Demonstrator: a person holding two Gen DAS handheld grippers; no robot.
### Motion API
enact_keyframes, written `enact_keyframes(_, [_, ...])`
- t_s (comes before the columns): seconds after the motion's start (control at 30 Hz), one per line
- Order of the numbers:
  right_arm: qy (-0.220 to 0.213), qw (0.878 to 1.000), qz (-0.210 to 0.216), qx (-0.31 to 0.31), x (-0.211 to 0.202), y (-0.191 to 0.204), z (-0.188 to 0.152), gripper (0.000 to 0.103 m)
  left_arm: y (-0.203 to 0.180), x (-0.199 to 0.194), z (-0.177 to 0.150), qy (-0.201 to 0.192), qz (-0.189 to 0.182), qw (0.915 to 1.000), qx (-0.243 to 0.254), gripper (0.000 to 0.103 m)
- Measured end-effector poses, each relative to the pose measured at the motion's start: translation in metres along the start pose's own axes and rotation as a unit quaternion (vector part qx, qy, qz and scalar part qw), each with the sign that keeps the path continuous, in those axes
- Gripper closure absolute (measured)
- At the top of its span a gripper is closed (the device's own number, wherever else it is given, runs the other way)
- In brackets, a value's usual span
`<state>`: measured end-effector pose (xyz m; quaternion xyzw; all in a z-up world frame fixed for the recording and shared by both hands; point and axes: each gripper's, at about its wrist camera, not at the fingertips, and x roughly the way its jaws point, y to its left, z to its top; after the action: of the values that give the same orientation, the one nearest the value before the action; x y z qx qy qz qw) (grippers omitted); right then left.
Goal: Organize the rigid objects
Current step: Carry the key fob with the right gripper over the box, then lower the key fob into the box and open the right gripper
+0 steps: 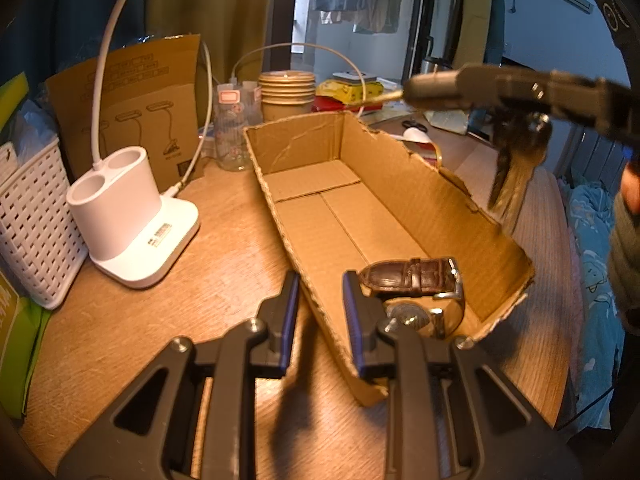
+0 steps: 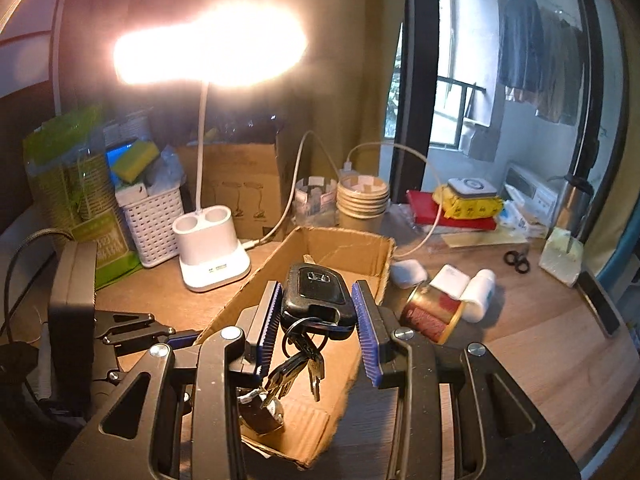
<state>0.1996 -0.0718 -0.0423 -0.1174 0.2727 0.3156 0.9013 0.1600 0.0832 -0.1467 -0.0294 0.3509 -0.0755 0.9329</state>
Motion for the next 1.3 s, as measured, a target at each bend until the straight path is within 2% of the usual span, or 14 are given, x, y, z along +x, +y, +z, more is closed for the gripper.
enact_keyframes(0.3, [0.032,0.999,0.017,0.008,0.025,0.006,-0.016,0.065,0.000,0.000,0.000,0.000,0.000,1.0000,0.000,0.079])
enact_keyframes(0.67, [0.074,0.997,0.007,0.000,0.049,0.009,-0.035,0.065,0.000,0.000,0.000,0.000,0.000,1.0000,0.000,0.079])
enact_keyframes(0.9, [0.098,0.995,0.001,-0.007,0.055,0.012,-0.046,0.065,0.000,0.000,0.000,0.000,0.000,1.0000,0.000,0.079])
enact_keyframes(1.17, [0.106,0.994,-0.001,-0.008,0.054,0.012,-0.047,0.065,0.000,0.000,0.000,0.000,0.000,1.0000,0.000,0.079])
enact_keyframes(1.3, [0.110,0.994,-0.002,-0.011,0.054,0.013,-0.047,0.056,0.000,0.000,0.000,0.000,0.000,1.0000,0.000,0.079])
